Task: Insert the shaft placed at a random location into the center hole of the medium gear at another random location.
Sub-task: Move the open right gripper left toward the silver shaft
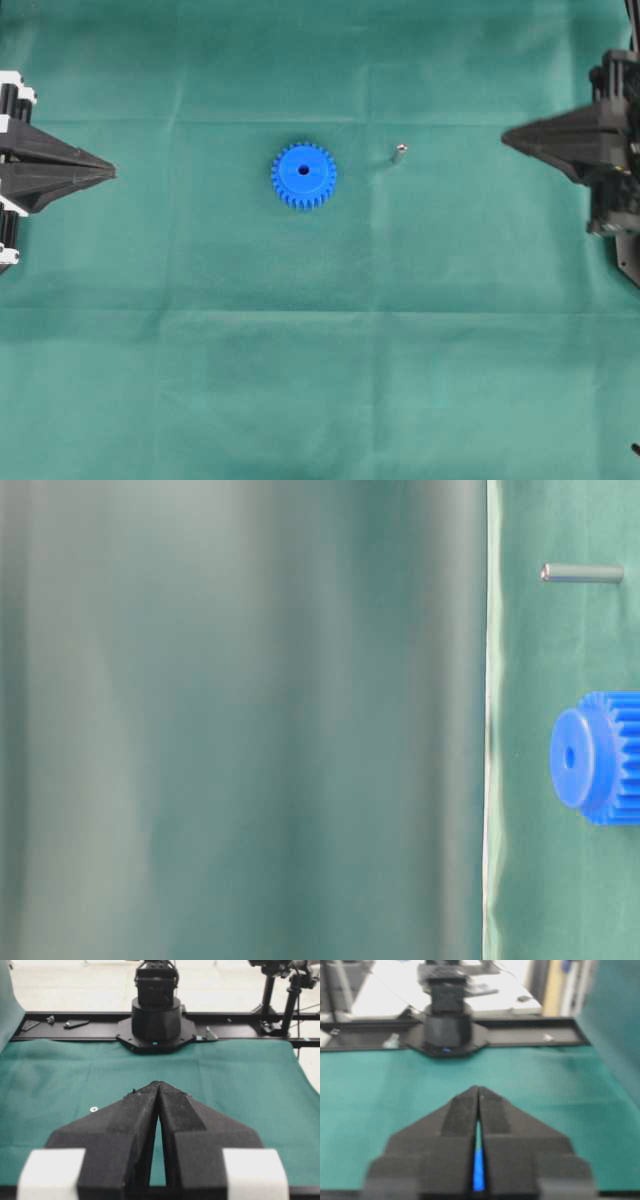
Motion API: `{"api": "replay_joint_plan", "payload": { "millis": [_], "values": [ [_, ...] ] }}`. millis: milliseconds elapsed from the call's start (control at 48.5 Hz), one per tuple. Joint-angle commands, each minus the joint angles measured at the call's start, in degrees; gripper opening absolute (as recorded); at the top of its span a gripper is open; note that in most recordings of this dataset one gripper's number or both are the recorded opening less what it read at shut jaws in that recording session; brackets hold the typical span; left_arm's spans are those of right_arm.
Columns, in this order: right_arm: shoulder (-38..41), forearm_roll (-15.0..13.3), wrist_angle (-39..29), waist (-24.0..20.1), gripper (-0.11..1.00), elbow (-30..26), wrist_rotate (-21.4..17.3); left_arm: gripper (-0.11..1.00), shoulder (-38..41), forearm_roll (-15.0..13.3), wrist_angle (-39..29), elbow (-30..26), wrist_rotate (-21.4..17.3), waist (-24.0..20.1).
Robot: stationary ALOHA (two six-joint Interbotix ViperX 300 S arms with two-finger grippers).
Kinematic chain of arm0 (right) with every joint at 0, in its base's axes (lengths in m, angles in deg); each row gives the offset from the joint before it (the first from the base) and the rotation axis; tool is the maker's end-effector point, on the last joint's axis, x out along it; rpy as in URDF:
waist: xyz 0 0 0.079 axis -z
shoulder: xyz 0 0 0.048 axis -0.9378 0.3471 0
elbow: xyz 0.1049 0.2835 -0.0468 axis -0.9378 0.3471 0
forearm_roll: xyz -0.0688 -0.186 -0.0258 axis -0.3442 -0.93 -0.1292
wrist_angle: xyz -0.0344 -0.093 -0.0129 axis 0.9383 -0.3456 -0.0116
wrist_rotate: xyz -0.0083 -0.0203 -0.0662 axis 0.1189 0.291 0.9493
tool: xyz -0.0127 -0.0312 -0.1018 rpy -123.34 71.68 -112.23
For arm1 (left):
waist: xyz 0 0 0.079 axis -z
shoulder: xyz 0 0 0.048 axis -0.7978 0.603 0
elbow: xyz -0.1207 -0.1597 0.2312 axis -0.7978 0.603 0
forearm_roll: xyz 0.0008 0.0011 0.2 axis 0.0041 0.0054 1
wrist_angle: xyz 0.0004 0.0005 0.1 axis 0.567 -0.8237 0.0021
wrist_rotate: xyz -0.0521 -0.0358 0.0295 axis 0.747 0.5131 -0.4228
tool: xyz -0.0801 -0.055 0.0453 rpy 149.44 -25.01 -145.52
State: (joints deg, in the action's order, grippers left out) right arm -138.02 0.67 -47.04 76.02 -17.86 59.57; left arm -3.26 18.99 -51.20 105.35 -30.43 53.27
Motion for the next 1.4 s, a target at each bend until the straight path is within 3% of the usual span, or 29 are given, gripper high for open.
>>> {"api": "replay_joint_plan", "payload": {
  "millis": [0, 185, 247, 371, 762, 1380],
  "values": [
    [2.2, -0.2, 1.9, 1.5, 0.2, -0.7, -0.1, 0.0, 0.3, 0.2, 0.3, -1.6, 0.0, 0.1],
    [9.4, -0.1, 3.5, 3.6, 0.74, -0.4, 0.7, 0.0, 0.2, 0.2, 0.3, -1.5, 0.0, 0.1],
    [12.5, -0.1, 4.6, 4.1, 0.87, -0.4, 0.9, 0.0, 0.2, 0.3, 0.3, -1.5, 0.0, 0.1],
    [19.1, -0.1, 7.6, 5.1, 0.8, -0.4, 0.9, 0.0, 0.2, 0.2, 0.3, -1.5, 0.0, 0.1],
    [36.7, 0.6, 18.3, 7.9, 0.81, -0.9, 0.9, 0.0, 0.5, 0.2, 0.1, -1.4, 0.2, 0.1],
    [53.3, 3.0, 25.0, 8.6, 0.8, -4.0, 0.5, 0.0, 0.6, 0.2, 0.1, -1.4, 0.2, 0.1]
  ]
}}
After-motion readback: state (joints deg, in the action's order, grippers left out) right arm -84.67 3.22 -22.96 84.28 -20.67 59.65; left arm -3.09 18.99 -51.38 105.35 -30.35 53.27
